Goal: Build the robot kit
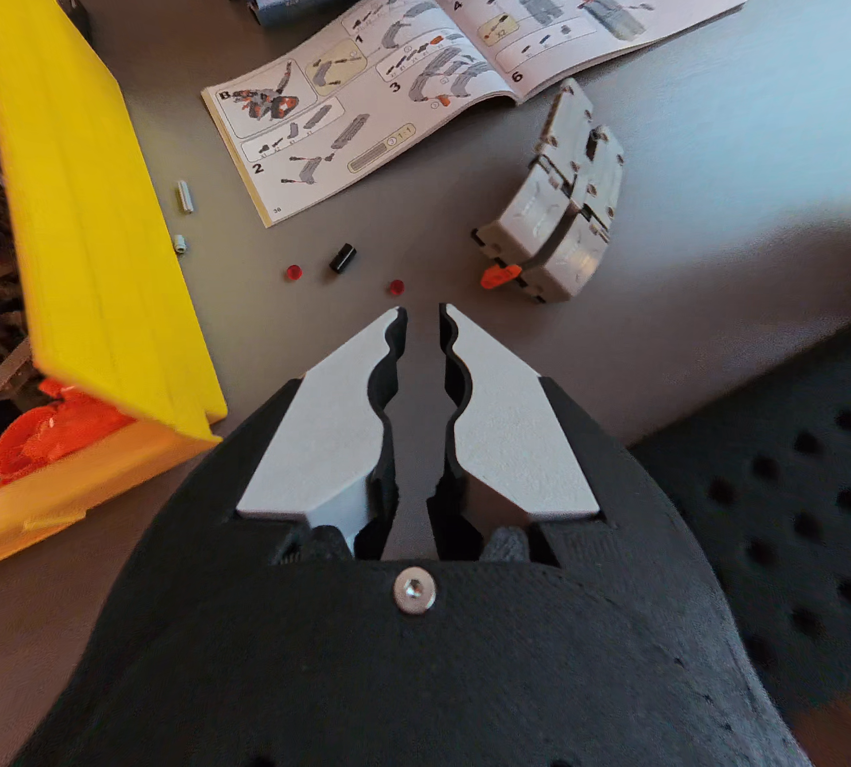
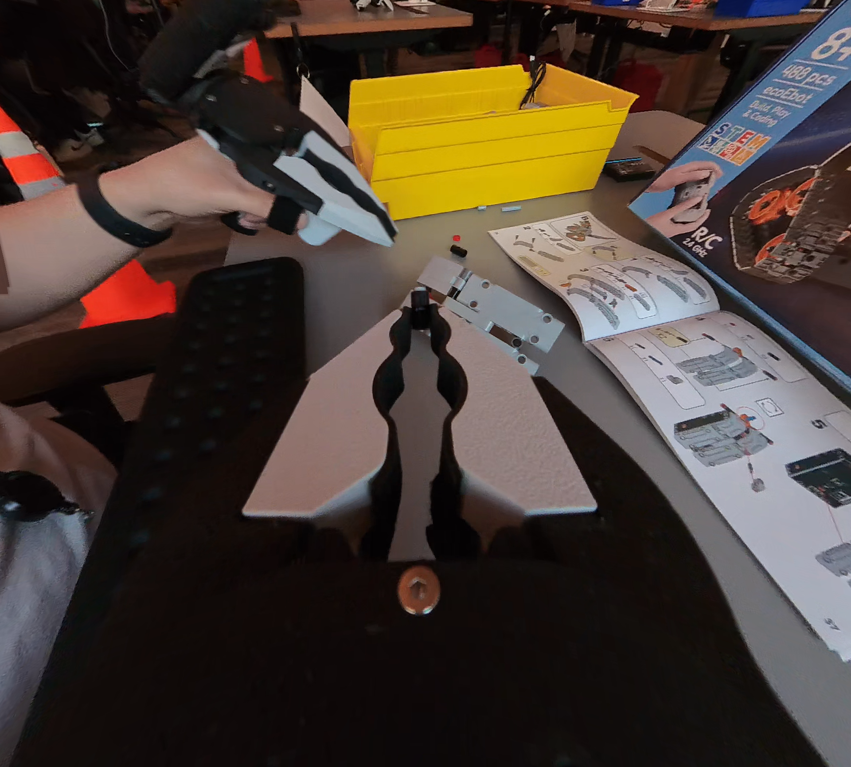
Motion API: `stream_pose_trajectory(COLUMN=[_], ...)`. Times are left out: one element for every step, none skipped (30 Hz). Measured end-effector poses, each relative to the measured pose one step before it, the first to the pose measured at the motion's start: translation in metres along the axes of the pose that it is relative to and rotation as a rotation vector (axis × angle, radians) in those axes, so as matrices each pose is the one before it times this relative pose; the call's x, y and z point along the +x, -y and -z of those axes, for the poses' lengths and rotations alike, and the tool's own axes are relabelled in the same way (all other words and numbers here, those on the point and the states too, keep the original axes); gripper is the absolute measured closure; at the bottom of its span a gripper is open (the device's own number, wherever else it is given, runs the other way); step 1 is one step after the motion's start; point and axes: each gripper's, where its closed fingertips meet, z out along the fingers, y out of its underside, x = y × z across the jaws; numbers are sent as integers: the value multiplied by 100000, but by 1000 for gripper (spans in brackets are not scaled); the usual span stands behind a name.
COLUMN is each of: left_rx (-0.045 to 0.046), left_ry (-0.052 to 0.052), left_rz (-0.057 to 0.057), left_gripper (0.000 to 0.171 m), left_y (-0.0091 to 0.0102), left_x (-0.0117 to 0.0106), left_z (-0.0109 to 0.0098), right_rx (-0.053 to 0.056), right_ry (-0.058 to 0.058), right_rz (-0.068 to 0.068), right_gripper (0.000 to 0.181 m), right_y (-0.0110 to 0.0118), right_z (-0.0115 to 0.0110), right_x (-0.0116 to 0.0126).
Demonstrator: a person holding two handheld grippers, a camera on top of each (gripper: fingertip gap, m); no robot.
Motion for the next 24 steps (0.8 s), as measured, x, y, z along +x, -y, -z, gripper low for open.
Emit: stream_pose_trajectory(left_rx=[-2992,-3611,-3644,-2741,-1570,-788,224,833,179,-587,-601,109,218,-35,15,296,504,441,485,879,1996,3707,5924,8624], left_ry=[-351,-583,-121,882,511,-38,247,-240,-876,-743,-498,-333,-74,104,63,-213,-4,762,606,-94,-348,-533,-1635,-2860], left_rz=[200,-541,-748,-572,-397,-86,256,322,563,688,287,-283,-752,-926,-736,-706,-1105,-1552,-1250,-462,306,477,-451,-1925], left_gripper=[156,155,153,153,153,153,153,154,155,154,153,154,154,154,154,157,163,167,167,167,167,167,167,167], left_y=[4,-152,-243,-176,-83,-34,64,122,8,-88,-85,9,53,14,37,35,31,-1,-1,32,172,425,823,1331], left_x=[-233,-162,-203,-313,-229,-150,-185,-106,-25,-45,-33,3,0,-10,-6,48,22,-81,-50,90,162,252,572,991], left_z=[-944,-923,-839,-683,-525,-368,-223,-117,-106,-130,-139,-112,-61,-38,-29,-37,-46,-13,4,66,201,432,746,1073], right_rx=[1002,577,-407,-885,-523,692,1351,1121,578,370,458,442,383,119,-455,-442,-158,-142,-301,-540,-538,-456,-420,-459], right_ry=[954,607,-165,-760,-966,-997,-643,-32,247,287,331,502,341,124,7,-17,91,-70,-137,-179,-210,-68,-13,-75], right_rz=[-1693,-1233,-415,367,1045,1268,484,-766,-1843,-2246,-2008,-1492,-900,-449,-344,-74,333,688,851,865,962,1057,1183,1416], right_gripper=[174,174,174,174,174,174,174,174,174,174,174,174,174,174,174,174,174,174,174,174,174,174,174,174], right_y=[-108,-262,-403,-353,-165,76,178,159,82,23,62,77,72,18,-77,-82,-13,2,-27,-74,-72,-68,-49,-60], right_z=[-33,41,144,226,301,312,267,174,65,22,17,19,31,40,26,15,10,17,2,-13,-26,-40,-56,-74], right_x=[-132,-140,-77,-22,-7,3,38,64,124,149,137,62,42,30,18,-25,-77,-82,-78,-79,-93,-117,-133,-145])
